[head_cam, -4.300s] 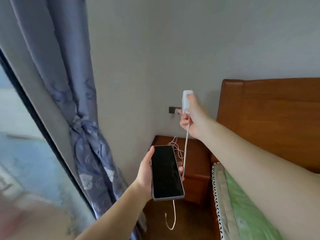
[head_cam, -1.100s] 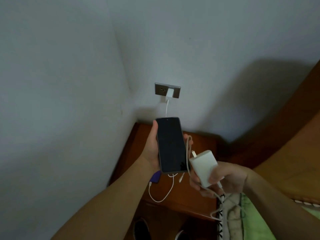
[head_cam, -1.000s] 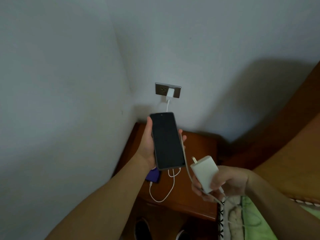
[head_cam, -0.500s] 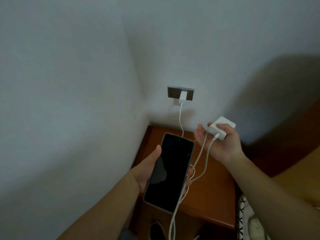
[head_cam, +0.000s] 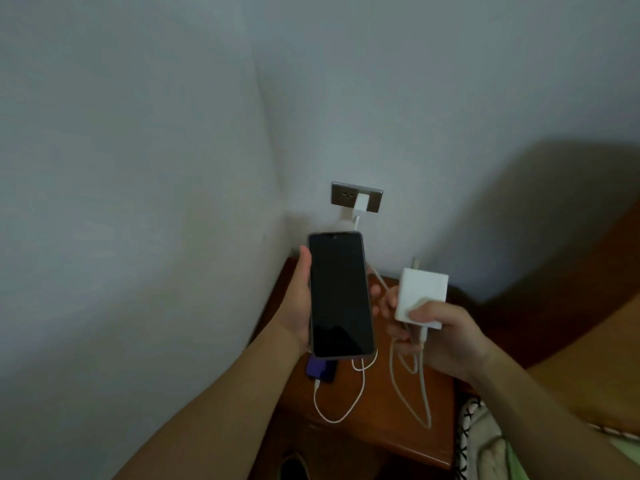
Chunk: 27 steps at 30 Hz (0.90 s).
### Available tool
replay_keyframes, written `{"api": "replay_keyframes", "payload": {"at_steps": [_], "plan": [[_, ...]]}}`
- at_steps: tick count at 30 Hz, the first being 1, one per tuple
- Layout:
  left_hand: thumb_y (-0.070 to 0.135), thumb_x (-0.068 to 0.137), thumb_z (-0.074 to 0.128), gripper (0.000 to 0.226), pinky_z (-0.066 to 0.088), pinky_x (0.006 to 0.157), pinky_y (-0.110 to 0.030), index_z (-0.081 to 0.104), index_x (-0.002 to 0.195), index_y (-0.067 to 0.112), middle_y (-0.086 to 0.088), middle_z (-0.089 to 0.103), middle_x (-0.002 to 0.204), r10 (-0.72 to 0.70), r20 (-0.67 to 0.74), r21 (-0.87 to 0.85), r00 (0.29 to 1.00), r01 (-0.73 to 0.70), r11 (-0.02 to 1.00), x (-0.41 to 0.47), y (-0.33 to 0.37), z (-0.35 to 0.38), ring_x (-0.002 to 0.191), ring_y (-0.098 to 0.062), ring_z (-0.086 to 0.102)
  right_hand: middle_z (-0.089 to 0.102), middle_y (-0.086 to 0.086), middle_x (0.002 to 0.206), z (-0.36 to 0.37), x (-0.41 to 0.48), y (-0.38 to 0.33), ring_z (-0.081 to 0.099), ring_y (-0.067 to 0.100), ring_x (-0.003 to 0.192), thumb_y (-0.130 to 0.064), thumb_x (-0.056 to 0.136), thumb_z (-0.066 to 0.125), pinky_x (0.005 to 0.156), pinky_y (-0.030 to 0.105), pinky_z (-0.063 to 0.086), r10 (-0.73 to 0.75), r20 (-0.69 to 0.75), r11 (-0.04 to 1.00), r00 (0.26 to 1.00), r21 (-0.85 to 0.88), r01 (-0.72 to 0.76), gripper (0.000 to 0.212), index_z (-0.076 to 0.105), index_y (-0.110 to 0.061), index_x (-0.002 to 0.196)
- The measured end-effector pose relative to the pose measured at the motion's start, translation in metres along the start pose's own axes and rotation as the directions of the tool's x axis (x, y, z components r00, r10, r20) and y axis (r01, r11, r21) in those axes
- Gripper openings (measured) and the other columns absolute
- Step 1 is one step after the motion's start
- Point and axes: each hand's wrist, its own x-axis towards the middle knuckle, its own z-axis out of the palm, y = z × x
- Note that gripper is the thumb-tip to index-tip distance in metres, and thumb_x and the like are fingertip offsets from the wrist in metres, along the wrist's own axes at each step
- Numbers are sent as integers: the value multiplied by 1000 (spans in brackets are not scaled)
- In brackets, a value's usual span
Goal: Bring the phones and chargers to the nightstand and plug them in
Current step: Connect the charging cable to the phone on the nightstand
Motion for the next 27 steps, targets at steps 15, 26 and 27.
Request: {"api": "replay_keyframes", "payload": {"at_steps": [15,26,27], "plan": [[84,63,55,112,49,90,-46,42,140,4,-21,59,123,-108,481,-93,870,172,981,0,9,17,100,-32,62,58,18,94,18,4,-43,57,41,95,-12,79,64,89,59,43,-23,250,998,968,57,9,34,52,-2,109],[85,55,59,118,53,87,-45,47,137,1,-24,63,119,-151,391,-83,908,198,977,-16,19,2,97,-34,65,59,12,100,20,7,-25,58,34,106,-9,75,73,97,53,41,27,230,999,973,-26,-22,49,54,-9,121],[85,56,59,117,53,87,-45,48,137,1,-24,63,118,-152,389,-76,909,196,978,-16,20,2,97,-33,65,59,13,100,21,9,-26,58,35,106,-9,76,72,97,53,40,28,237,999,971,-25,-23,51,53,-8,122]]}}
